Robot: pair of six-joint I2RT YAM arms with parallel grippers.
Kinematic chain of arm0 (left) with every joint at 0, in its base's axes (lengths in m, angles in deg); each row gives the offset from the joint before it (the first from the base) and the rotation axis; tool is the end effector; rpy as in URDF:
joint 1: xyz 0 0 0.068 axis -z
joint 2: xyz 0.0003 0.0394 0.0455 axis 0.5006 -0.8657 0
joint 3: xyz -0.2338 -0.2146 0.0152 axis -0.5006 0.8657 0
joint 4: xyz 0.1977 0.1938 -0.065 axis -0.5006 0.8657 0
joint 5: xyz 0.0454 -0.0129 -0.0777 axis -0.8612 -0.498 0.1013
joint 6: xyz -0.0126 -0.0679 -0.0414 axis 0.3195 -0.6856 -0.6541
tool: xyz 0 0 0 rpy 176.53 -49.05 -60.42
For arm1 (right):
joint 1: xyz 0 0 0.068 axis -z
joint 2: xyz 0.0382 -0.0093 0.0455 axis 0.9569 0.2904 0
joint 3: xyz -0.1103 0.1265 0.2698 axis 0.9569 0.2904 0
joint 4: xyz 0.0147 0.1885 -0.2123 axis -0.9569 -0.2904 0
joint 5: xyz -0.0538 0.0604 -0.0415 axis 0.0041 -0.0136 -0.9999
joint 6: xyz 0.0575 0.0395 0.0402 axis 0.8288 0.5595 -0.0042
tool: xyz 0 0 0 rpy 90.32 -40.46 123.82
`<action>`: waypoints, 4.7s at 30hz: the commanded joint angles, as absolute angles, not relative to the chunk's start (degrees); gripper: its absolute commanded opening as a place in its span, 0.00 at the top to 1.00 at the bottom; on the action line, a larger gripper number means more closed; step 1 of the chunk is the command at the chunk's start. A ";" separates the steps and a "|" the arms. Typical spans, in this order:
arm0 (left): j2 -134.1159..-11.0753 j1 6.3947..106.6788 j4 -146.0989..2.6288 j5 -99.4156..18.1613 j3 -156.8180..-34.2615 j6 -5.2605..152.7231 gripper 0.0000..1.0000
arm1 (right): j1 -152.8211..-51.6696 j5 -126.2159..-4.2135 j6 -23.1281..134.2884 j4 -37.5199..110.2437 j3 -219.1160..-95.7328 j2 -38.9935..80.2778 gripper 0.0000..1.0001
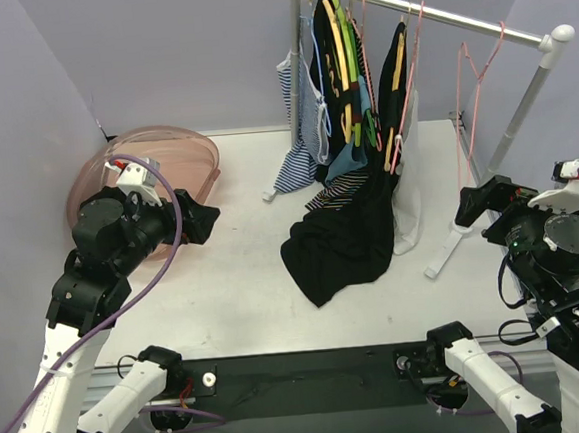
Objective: Place the tank top on the hanger
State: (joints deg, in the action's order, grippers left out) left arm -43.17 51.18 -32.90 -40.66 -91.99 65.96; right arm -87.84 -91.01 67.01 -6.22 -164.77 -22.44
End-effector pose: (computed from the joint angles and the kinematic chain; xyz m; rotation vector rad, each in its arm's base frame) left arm 0.1536 -0.0700 0.4609 0.1332 1.8550 -0.6266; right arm 0.0671 -0.0049 0.5415 0.2981 1.5158 0.2128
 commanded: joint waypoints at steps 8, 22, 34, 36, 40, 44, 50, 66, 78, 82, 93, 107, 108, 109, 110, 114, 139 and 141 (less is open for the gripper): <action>-43.86 50.78 -37.02 -40.54 -90.79 64.48 0.03 | -88.41 -73.51 61.01 -1.98 -161.69 -22.73 0.00; -52.02 36.99 -52.74 -32.47 -78.31 54.74 0.03 | -106.13 -40.92 58.79 9.01 -149.82 -15.71 0.00; -74.60 25.55 -49.34 -49.23 -87.69 49.19 0.03 | -131.48 -70.84 56.50 12.33 -143.07 -2.34 0.00; -77.07 25.55 -46.87 -54.31 -89.89 48.84 0.04 | -131.48 -70.48 57.11 13.84 -141.91 -1.91 0.00; -84.27 25.64 -42.13 -63.35 -95.87 48.31 0.14 | -131.48 -70.57 57.82 15.77 -140.24 -1.73 0.00; -90.87 25.56 -34.32 -69.63 -101.41 44.62 0.21 | -131.39 -71.01 58.87 17.09 -137.78 -2.52 0.00; -99.83 25.55 -34.21 -69.28 -105.72 46.11 0.32 | -131.30 -70.83 60.80 17.89 -136.02 -3.31 0.00; -106.80 21.34 -35.61 -63.49 -109.42 47.96 1.00 | -131.30 -72.59 64.06 15.34 -135.23 -8.40 0.00; -74.28 22.91 -57.05 -50.05 -106.25 47.61 1.00 | -131.65 -72.68 64.67 10.86 -137.51 -10.95 0.00; -68.57 26.77 -63.72 -45.46 -111.25 50.49 1.00 | -131.83 -75.14 63.97 9.27 -138.56 -11.39 0.00; -63.99 44.79 -67.78 -43.35 -119.62 54.73 1.00 | -131.74 -81.47 63.62 6.82 -137.95 -15.61 0.00; -55.29 69.58 -68.40 -50.28 -98.21 49.37 1.00 | -131.57 -86.21 62.39 3.74 -136.81 -18.16 0.00; -54.85 70.55 -68.40 -51.08 -96.25 48.58 1.00 | -131.57 -86.30 62.21 3.65 -136.81 -17.99 0.00; -54.15 72.47 -67.79 -52.83 -94.06 46.92 1.00 | -131.57 -86.48 62.21 3.65 -136.72 -17.99 0.00; -54.06 73.27 -67.52 -53.45 -92.12 46.21 1.00 | -131.57 -86.65 62.04 3.65 -136.55 -17.64 0.00; -54.49 74.86 -66.91 -57.32 -77.21 44.09 0.93 | -131.48 -86.57 61.51 3.73 -136.02 -15.80 0.00; -35.17 60.01 -36.93 -48.89 -55.20 46.56 0.03 | -132.18 -66.62 72.20 25.53 -147.17 26.29 0.16; -33.50 59.75 -38.34 -47.22 -53.53 45.33 0.03 | -132.18 -67.49 74.51 26.32 -149.46 30.08 0.19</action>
